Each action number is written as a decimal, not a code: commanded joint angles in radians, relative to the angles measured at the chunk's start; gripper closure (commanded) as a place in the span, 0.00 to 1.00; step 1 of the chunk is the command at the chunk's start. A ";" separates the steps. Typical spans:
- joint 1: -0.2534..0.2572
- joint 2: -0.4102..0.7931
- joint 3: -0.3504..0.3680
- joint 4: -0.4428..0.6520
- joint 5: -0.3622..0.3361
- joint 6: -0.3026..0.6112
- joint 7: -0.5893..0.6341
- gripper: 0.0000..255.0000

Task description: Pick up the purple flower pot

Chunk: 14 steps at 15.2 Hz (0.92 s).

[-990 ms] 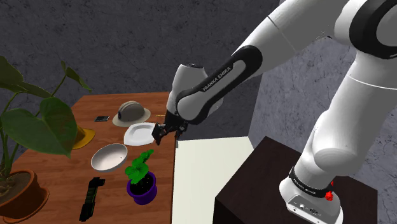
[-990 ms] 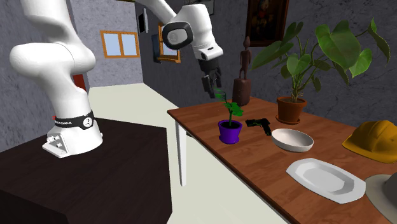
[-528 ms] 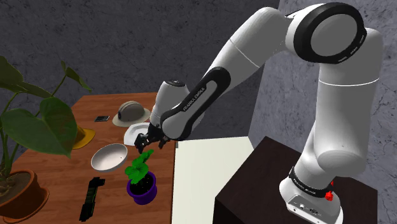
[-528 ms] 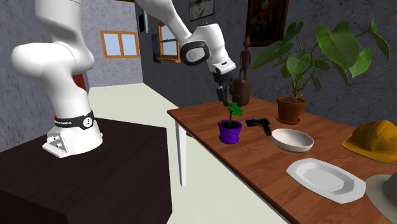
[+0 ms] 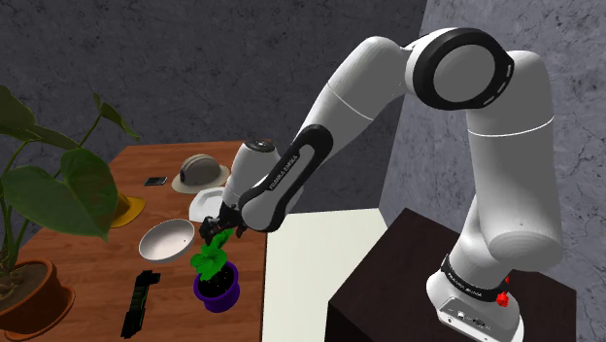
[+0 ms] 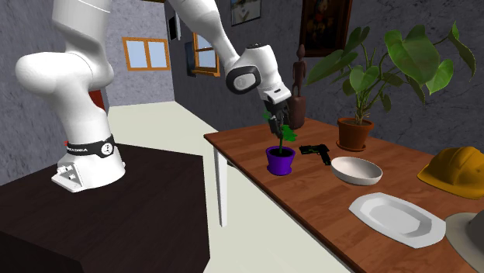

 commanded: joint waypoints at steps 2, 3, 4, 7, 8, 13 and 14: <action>0.000 0.017 0.000 -0.002 -0.001 0.018 -0.004 0.00; 0.000 0.017 0.000 -0.002 -0.001 0.018 -0.004 0.00; 0.000 0.016 0.000 -0.002 -0.001 0.018 -0.004 1.00; 0.001 0.016 0.000 -0.004 -0.001 0.020 -0.003 1.00; 0.001 0.016 -0.001 -0.003 -0.001 0.019 -0.003 1.00; 0.000 0.017 0.000 -0.002 -0.001 0.018 -0.004 1.00; -0.001 0.005 0.001 -0.003 0.001 0.008 -0.002 1.00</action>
